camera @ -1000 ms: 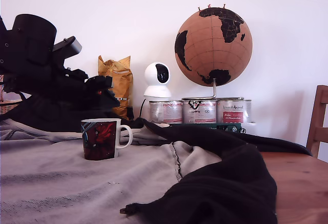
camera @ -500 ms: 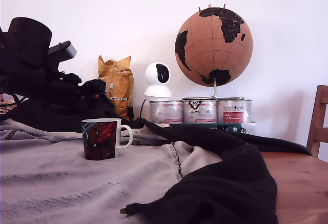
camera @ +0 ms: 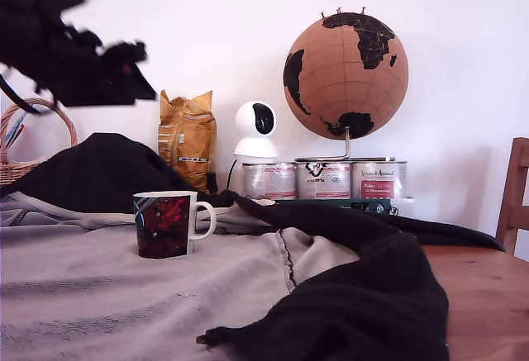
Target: Pick the grey coffee capsule and place it inside the red coffee cup
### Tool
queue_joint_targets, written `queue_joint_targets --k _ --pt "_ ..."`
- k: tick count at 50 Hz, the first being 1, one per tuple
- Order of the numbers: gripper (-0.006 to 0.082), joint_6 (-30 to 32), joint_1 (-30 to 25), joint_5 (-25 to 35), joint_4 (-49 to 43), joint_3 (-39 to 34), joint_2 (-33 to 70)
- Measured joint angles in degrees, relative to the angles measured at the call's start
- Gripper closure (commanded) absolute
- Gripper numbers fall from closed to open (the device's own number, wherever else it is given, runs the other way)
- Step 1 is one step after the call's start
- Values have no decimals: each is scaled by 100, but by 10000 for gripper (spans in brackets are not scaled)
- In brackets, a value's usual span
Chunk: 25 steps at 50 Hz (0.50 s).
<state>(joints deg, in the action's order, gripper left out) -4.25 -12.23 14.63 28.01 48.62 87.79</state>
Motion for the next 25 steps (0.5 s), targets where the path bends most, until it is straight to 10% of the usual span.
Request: queue_joint_targets --k 25 --pt "781 367 645 -581 -1797 -133 -1622"
